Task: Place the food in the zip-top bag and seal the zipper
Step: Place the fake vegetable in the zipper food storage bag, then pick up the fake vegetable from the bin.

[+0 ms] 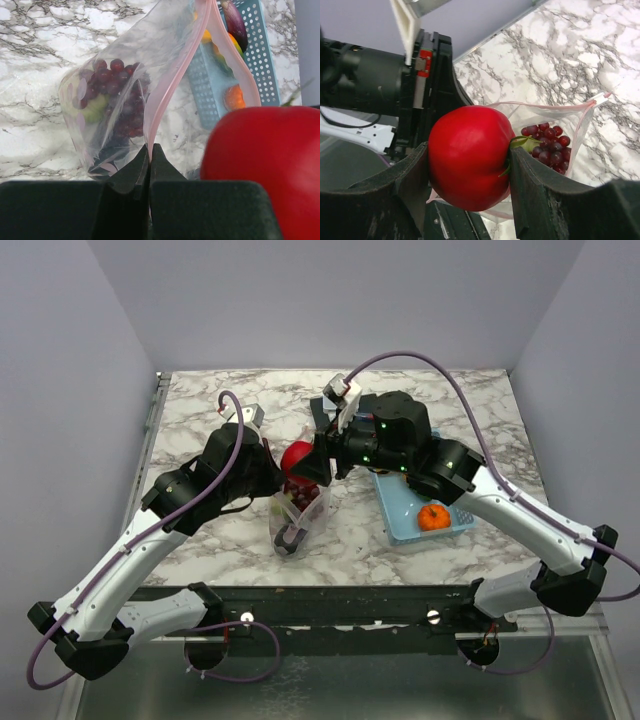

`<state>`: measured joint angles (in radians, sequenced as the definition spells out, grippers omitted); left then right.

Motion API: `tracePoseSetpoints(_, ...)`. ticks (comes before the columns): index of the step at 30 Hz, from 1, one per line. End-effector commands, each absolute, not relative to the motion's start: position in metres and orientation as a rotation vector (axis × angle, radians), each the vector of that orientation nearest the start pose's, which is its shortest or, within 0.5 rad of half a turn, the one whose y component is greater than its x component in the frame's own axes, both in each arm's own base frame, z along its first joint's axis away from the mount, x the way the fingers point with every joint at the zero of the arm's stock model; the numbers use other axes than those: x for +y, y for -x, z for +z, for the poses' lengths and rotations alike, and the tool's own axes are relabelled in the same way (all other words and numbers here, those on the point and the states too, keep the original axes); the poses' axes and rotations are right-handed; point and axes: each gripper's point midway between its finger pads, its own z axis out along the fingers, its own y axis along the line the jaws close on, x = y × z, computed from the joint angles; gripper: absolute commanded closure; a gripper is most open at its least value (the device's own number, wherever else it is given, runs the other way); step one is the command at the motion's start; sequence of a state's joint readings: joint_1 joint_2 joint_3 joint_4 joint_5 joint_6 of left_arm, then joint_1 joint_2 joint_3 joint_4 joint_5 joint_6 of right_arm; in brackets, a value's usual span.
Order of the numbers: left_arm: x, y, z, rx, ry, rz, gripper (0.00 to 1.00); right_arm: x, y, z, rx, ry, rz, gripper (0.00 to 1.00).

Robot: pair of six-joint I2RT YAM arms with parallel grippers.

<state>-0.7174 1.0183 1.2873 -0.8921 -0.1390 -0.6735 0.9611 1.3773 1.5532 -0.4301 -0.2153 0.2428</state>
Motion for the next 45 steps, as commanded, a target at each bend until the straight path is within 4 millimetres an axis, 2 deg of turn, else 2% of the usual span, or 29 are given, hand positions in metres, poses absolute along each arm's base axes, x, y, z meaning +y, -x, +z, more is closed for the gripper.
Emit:
tracePoseSetpoints(1, -0.192, -0.210, 0.294, 2.247, 0.009, -0.654, 1.00, 0.381, -0.220, 0.364, 1.780, 0.813, 0.922, 0.96)
tracePoseSetpoints(7, -0.190, -0.210, 0.292, 2.251, 0.010, -0.642, 1.00, 0.380, -0.221, 0.333, 1.849, 0.824, 0.867, 0.88)
tracePoseSetpoints(17, -0.187, -0.212, 0.298, 2.239, 0.025, -0.627, 1.00, 0.390, -0.205, 0.289, 1.943, 0.882, 0.855, 0.80)
tracePoseSetpoints(19, -0.187, -0.212, 0.299, 2.238, 0.028, -0.629, 1.00, 0.391, -0.203, 0.284, 1.952, 0.891, 0.857, 0.74)
tracePoseSetpoints(22, -0.187, -0.212, 0.298, 2.241, 0.031, -0.628, 1.00, 0.394, -0.199, 0.281, 1.958, 0.903, 0.860, 0.59)
tracePoseSetpoints(27, -0.186, -0.212, 0.297, 2.245, 0.038, -0.626, 1.00, 0.392, -0.198, 0.288, 1.948, 0.896, 0.857, 0.32)
tracePoseSetpoints(33, -0.188, -0.213, 0.294, 2.251, 0.039, -0.624, 1.00, 0.386, -0.196, 0.309, 1.911, 0.873, 0.873, 0.17)
tracePoseSetpoints(41, -0.190, -0.214, 0.291, 2.259, 0.036, -0.623, 1.00, 0.371, -0.194, 0.347, 1.840, 0.806, 0.887, 0.12)
tracePoseSetpoints(45, -0.190, -0.214, 0.292, 2.257, 0.037, -0.624, 1.00, 0.350, -0.200, 0.369, 1.808, 0.718, 0.835, 0.13)
